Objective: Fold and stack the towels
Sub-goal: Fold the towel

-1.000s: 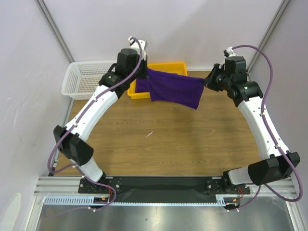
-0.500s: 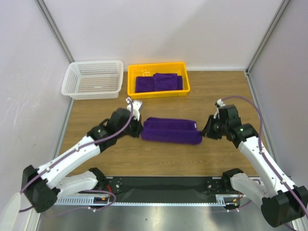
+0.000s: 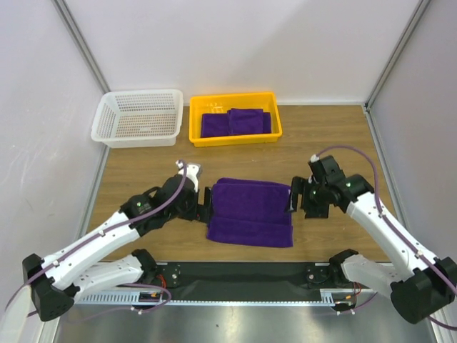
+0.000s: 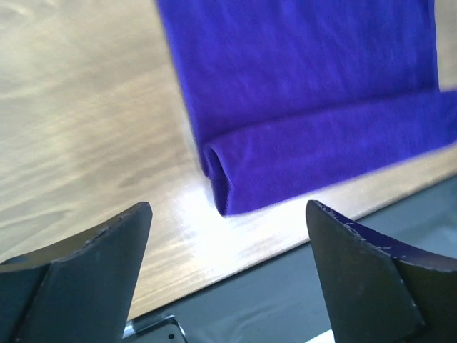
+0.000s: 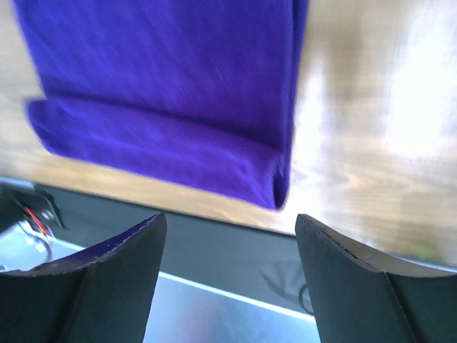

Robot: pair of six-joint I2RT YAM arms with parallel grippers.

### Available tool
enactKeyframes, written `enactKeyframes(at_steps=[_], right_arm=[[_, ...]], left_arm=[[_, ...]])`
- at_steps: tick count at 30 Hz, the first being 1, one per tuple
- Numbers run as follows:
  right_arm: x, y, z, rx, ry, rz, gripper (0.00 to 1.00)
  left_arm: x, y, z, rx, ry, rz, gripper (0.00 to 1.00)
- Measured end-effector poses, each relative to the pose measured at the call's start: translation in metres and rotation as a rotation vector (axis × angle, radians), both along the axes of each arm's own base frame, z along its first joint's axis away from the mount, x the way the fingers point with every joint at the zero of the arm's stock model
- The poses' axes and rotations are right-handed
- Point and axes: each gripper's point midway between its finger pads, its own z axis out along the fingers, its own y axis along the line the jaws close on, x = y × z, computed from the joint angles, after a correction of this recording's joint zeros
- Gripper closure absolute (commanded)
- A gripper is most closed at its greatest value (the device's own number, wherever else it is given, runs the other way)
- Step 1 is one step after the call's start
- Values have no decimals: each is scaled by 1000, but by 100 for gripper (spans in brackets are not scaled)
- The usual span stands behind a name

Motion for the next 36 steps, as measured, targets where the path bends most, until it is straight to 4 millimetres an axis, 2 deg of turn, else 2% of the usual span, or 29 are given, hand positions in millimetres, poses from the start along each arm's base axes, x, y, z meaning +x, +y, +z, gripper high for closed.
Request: enactKeyframes(at_steps=[4, 7, 10, 13, 17, 20, 23, 29, 36], right_arm=[[34, 2, 15, -19, -68, -50, 24], [59, -2, 5, -39, -65, -132, 28], [84, -7, -12, -48, -70, -201, 34], [108, -10, -27, -45, -80, -243, 39], [135, -9, -52, -51, -74, -244, 47], [146, -5, -71, -53, -51, -217, 49], [155, -1, -82, -49, -42, -188, 49], [171, 3, -87, -39, -55, -162, 51], [177, 0, -91, -29, -53, -153, 53]], left_arm=[[28, 3, 21, 23, -36, 90, 2], [62, 3, 22, 27, -16, 180, 4], [90, 3, -6, 55, 46, 249, 6], [102, 2, -35, 98, 104, 269, 8], [121, -9, -53, 122, 128, 268, 14], [138, -16, -60, 115, 114, 268, 18], [150, -14, -71, 118, 114, 280, 23], [164, -11, -91, 124, 136, 277, 33], [168, -26, -92, 51, 131, 234, 42]])
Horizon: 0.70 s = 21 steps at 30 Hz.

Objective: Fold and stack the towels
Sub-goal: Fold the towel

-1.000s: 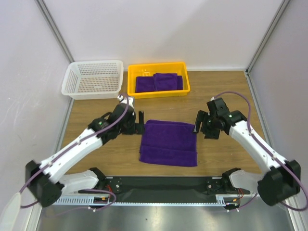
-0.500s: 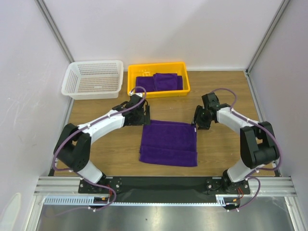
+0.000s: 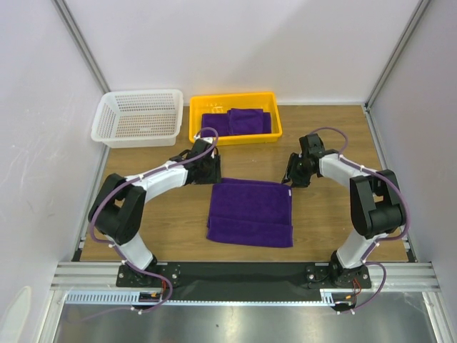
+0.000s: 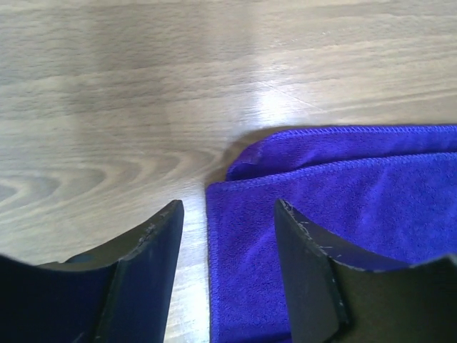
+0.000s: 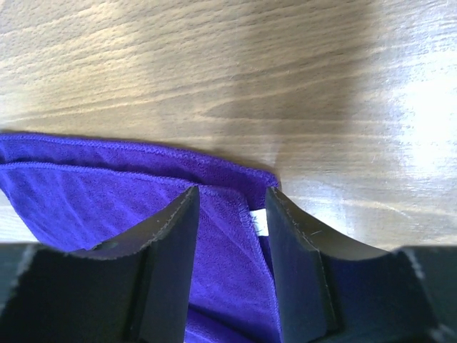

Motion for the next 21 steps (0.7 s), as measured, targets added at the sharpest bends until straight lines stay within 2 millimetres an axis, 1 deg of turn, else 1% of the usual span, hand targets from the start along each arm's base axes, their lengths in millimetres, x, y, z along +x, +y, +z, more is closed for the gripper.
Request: enactKeyframes(at_steps=[3, 13, 17, 21], right_arm=[[0, 0, -3, 6, 8, 6, 54], [2, 2, -7, 3, 11, 46, 57], [2, 1, -8, -1, 13, 50, 59], [2, 0, -8, -3, 13, 54, 62]], left_arm=[[-2, -3, -4, -19, 1, -13, 42], [-4, -3, -21, -10, 14, -23, 44], [-6, -1, -30, -4, 26, -22, 48], [-4, -3, -30, -12, 15, -24, 53]])
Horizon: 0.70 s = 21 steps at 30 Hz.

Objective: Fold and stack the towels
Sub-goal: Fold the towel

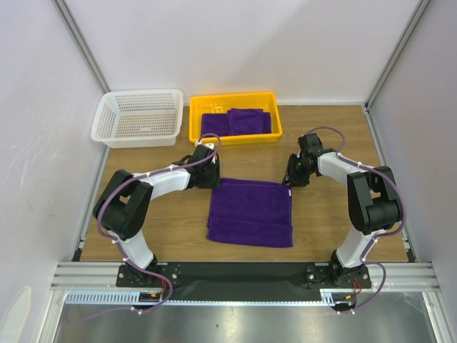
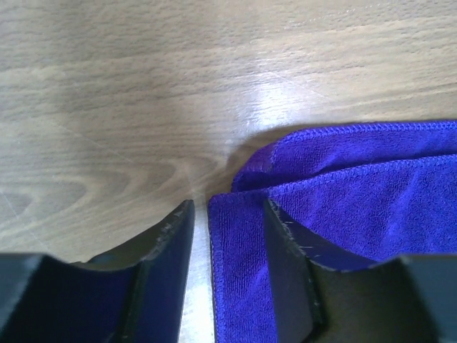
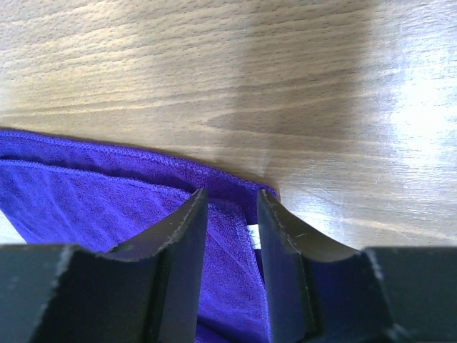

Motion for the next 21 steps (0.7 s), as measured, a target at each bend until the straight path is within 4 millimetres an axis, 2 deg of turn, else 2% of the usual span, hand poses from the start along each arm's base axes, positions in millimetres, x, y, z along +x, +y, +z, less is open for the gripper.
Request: enactKeyframes(at_steps=[7, 14, 21], right_arm=[[0, 0, -1, 0, 1, 1, 64], [-1, 2, -4, 9, 14, 10, 64], [-2, 3, -4, 15, 14, 16, 63]], left_arm=[[3, -2, -1, -8, -14, -4, 60], [6, -4, -2, -9, -26, -24, 80], [7, -7, -3, -17, -31, -41, 88]])
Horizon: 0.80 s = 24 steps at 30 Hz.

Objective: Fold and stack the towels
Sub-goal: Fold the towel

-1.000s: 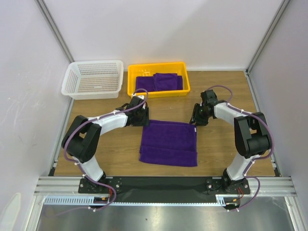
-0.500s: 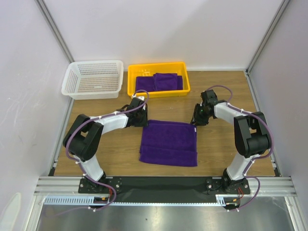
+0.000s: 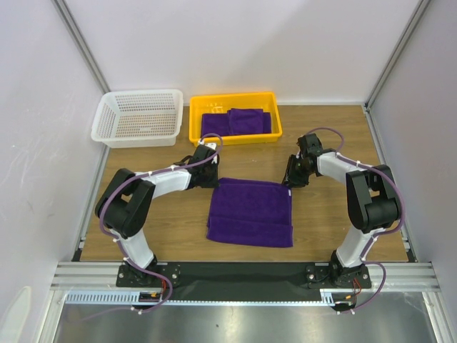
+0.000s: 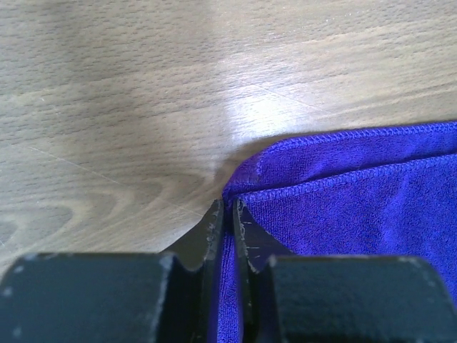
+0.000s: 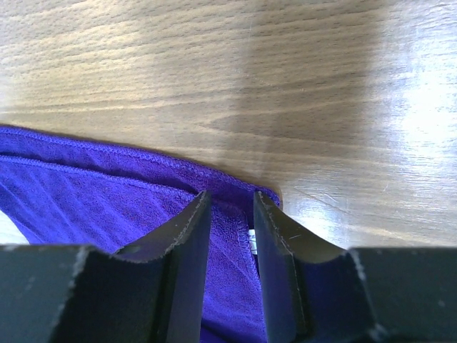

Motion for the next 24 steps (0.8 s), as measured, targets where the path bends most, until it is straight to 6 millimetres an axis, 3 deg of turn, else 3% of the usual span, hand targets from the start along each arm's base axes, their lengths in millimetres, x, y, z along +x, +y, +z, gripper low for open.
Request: enactKeyframes(at_steps=[5, 9, 16, 21, 24], right_arm=[[-1, 1, 1, 7, 2, 4, 63], [-5, 2, 0, 15, 8, 8, 64], [-11, 2, -2, 23, 20, 11, 78], [-11, 2, 0, 24, 16, 8, 72], [-10, 3, 5, 28, 0, 8, 64]], left_arm=[[0, -1, 0, 1, -4, -11, 99], [0, -1, 0, 1, -5, -12, 100], [-1, -3, 1, -9, -2, -29, 100], [-1, -4, 1, -9, -3, -32, 100], [-1, -4, 1, -7, -4, -38, 99]])
